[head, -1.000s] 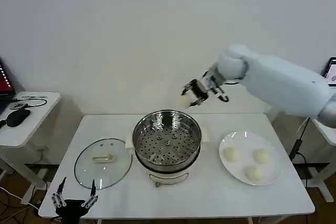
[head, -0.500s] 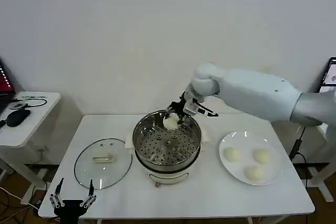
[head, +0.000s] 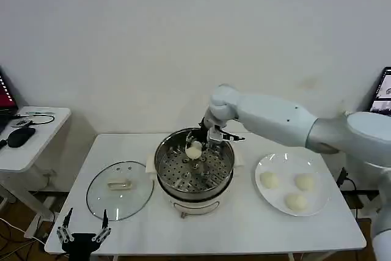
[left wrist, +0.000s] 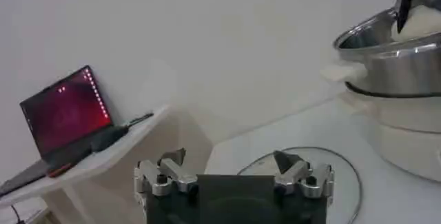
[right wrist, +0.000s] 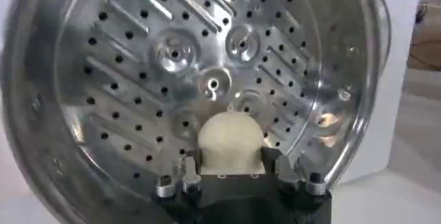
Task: Take steamed baozi put them in steamer then cover it.
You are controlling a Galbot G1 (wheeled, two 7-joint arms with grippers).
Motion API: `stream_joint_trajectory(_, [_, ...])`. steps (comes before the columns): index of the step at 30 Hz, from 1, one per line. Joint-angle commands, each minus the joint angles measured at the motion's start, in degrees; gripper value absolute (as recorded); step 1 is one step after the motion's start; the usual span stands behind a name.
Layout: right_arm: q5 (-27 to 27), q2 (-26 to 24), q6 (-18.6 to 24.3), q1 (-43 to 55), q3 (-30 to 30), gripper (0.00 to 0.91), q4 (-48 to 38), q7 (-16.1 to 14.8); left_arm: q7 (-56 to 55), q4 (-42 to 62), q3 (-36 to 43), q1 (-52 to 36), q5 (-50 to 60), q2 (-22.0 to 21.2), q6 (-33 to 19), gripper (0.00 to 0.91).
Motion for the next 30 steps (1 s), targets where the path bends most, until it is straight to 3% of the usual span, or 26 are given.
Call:
stream_joint_trajectory(1, [-5.89, 2.22, 2.91, -1.67, 2.48, 0.584, -5.00, 1.00, -0.03, 0.08, 0.09, 0.02, 0.09, 0.02, -0.03, 0.907])
stream_joint_trajectory(8, [-8.14, 4.35, 5.13, -2.57, 4.50, 0.615, -8.73, 3.21, -0.05, -0.12, 0.30, 0.06, 0.17, -0.16, -0.02, 0.907])
stream_joint_trajectory(9, [-8.13, 4.62, 5.21, -2.63, 4.55, 0.897, -8.93, 3.34, -0.10, -0.11, 0.29, 0.07, 0.18, -0.17, -0.01, 0.907])
stream_joint_trajectory(14, [-7.89, 4.73, 5.75, -2.63, 4.47, 0.907, -8.37, 4.88, -0.17, -0.19, 0.31, 0.12, 0.20, -0.20, 0.01, 0.907])
stream_joint_trajectory(19, [-3.43, 3.12, 2.55, 0.28, 1.90, 0.907, -4.55, 3.57, -0.08, -0.39, 0.45, 0.13, 0.32, -0.24, 0.05, 0.907])
stream_joint_trajectory(25, [12.46, -2.47, -9.49, 11.24, -5.76, 0.907, 8.00, -0.22, -0.08, -0.76, 1.28, 0.12, 0.44, -0.08, 0.07, 0.907])
stream_joint_trajectory(27, [19.88, -6.92, -18.77, 16.87, -9.17, 0.907, 14.06, -1.65, 0.00, -1.03, 1.67, 0.03, 0.48, 0.18, 0.13, 0.907])
stream_joint_trajectory(30, [23.89, -12.74, -28.57, 21.38, -12.77, 0.907, 20.48, -2.36, 0.24, -1.43, 2.09, -0.29, 0.43, 0.76, 0.27, 0.907])
